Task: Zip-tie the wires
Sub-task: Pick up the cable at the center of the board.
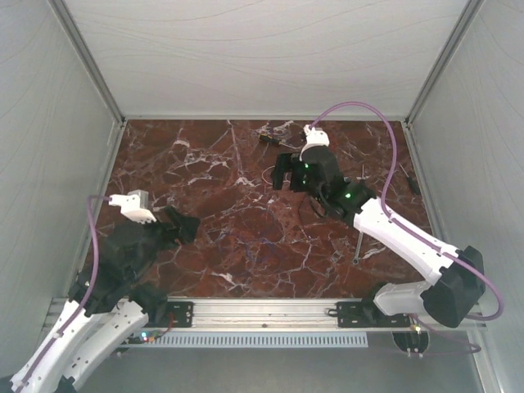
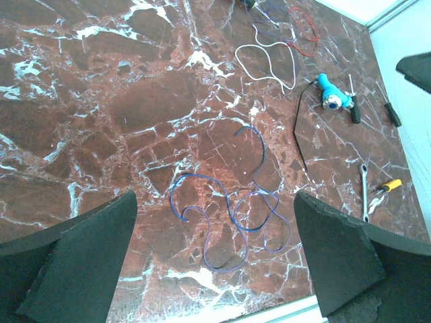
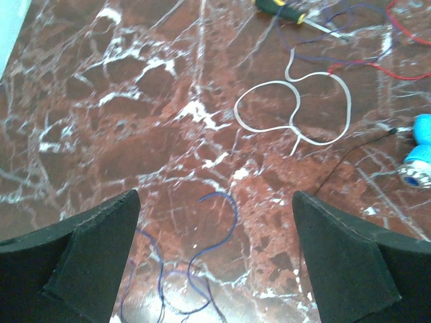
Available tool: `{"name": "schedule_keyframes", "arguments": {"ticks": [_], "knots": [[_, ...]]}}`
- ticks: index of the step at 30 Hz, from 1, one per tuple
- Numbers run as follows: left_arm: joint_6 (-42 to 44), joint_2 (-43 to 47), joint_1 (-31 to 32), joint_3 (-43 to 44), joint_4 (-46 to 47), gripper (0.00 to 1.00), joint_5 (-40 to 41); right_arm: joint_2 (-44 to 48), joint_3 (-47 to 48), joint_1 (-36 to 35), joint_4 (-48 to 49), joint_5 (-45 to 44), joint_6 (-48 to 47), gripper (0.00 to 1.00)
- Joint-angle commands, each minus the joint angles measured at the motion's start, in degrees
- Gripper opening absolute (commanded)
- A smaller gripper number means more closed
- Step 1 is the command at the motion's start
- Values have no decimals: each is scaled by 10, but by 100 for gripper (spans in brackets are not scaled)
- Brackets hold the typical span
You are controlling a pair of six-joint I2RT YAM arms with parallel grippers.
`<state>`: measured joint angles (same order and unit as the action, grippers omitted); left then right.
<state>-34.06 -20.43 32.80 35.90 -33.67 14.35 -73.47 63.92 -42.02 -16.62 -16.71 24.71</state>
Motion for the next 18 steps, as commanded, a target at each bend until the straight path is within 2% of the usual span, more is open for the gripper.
{"name": "schedule_keyframes", "arguments": {"ticks": [1,9,15,18], "knots": [[16,20,3,-11,5,100,10,-33,15,44,32,7,0,94],[18,-5,3,-14,2,100,28,-137,54,110,29,75,16,91],[15,-5,3,-15,1,100,30,-196,34,142,91,146,24,88],[15,-4,2,-16,1,100,30,-228,30,156,113,155,37,85]]}}
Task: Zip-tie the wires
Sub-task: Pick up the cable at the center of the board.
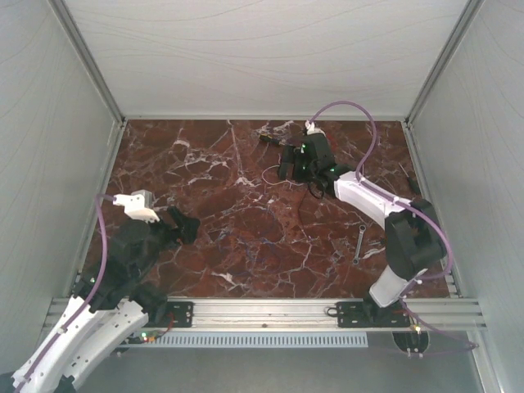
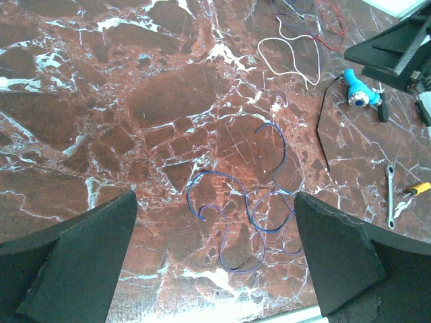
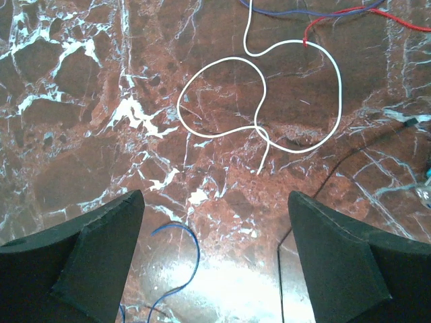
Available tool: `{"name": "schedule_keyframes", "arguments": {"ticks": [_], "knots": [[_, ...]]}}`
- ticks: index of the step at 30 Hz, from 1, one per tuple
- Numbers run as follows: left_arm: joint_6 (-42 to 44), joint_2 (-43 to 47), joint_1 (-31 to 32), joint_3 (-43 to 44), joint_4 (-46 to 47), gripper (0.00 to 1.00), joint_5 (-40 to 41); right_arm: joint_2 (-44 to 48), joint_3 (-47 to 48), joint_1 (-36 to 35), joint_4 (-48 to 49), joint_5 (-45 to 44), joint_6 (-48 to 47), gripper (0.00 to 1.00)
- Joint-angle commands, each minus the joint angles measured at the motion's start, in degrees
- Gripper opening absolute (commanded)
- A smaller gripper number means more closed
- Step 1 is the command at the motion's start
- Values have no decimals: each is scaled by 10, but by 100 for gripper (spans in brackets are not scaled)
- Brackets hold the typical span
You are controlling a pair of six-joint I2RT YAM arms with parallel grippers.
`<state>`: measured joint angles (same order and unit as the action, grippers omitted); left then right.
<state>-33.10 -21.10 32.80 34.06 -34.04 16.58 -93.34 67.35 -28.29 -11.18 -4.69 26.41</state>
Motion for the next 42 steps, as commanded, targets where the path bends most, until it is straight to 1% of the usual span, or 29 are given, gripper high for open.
{"name": "schedule_keyframes", "arguments": {"ticks": [1,5,14,19,24,32,35,39,42], "knots": [[6,3,2,2,5,100,7,-40,-4,24,65,40,23,84],[5,3,2,2,5,100,7,-79,-7,40,95,69,35,75],[6,0,2,2,6,100,7,-144,4,48,112,76,50,52],[6,-2,3,2,5,100,7,-173,10,50,121,77,58,45],[6,-4,2,2,6,100,7,-195,22,52,120,69,58,42],[7,-5,-2,2,7,100,5,-212,26,53,122,68,56,29],[7,-5,-4,1,8,100,3,-214,26,53,121,69,57,26],[8,-5,-5,1,8,100,2,-213,25,53,118,69,58,17],[8,-4,-7,1,8,100,1,-209,22,53,114,69,57,6]]}}
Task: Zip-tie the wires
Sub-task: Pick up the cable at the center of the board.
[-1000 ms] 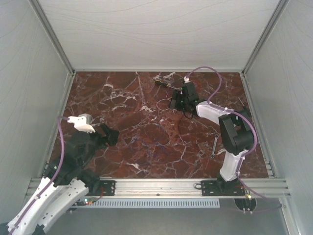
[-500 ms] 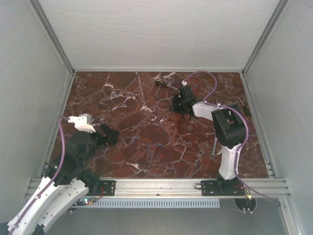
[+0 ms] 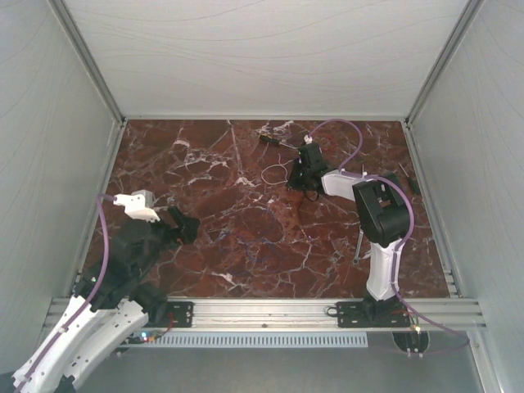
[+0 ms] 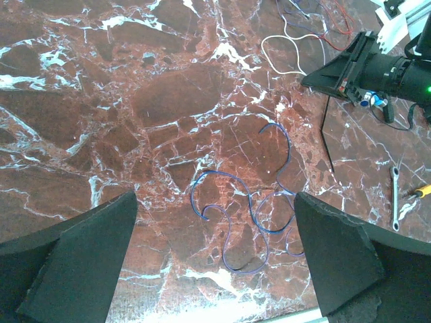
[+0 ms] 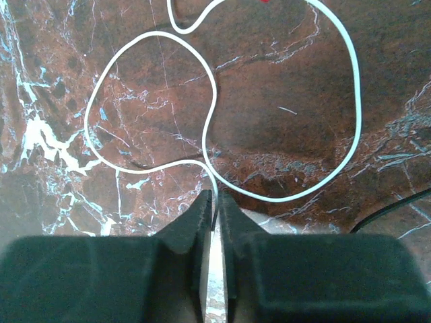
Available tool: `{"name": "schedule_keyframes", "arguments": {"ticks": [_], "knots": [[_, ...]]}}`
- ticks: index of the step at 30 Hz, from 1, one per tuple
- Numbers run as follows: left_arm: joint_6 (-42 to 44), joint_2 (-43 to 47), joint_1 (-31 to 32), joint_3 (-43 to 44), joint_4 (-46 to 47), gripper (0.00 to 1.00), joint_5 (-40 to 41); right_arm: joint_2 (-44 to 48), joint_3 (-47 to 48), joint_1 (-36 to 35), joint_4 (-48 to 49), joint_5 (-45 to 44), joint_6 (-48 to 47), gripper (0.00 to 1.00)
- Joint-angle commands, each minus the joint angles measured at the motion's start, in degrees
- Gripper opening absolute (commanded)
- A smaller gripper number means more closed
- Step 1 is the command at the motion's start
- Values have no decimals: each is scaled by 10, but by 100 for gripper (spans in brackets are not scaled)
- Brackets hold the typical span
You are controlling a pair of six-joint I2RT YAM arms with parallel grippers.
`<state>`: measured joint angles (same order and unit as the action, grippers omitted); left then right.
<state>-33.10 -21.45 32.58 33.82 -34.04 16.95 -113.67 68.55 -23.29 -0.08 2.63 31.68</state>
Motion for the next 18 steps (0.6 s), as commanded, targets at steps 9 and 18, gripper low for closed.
{"name": "schedule_keyframes", "arguments": {"ticks": [9,18], "knots": [[9,1,-12,3,9,100,-4,57,9,-8,-9,30,-14,0],[11,3,-16,3,11,100,-7,136,72,-52,-68,61,-39,0]]}}
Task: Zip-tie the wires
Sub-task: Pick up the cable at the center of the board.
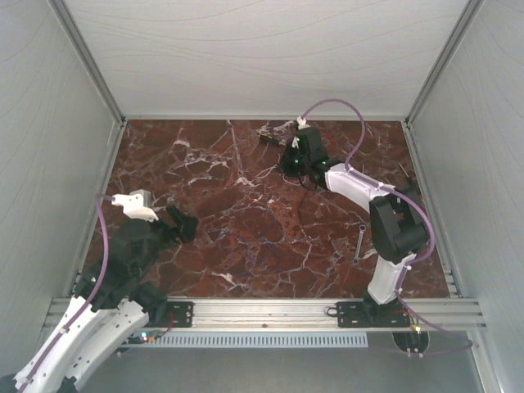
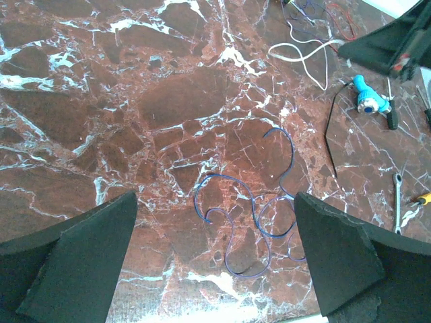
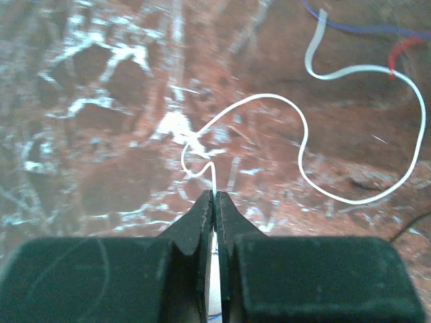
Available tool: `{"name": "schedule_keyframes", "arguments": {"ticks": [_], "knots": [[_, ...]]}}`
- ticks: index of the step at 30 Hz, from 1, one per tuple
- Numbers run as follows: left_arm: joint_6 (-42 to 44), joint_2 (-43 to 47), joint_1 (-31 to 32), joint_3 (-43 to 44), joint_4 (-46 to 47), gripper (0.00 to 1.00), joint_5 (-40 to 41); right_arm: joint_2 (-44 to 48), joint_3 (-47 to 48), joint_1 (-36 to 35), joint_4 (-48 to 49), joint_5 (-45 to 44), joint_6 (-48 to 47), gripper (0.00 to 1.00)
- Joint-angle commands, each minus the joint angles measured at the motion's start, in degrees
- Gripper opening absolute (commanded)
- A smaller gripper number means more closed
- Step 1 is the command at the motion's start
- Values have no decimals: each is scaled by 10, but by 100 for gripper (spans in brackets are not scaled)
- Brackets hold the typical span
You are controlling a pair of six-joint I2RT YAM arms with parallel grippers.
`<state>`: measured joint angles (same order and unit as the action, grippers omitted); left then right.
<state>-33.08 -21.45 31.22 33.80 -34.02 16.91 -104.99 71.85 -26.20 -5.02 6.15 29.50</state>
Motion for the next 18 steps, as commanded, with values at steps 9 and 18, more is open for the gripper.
{"name": "schedule_keyframes", "arguments": {"ticks": [9,18], "knots": [[11,7,-5,2,11,100,-6,88,120,-82,-43,58,-40,0],[11,8,-5,2,10,100,-6,91,251,-159,-18,57,-97,0]]}}
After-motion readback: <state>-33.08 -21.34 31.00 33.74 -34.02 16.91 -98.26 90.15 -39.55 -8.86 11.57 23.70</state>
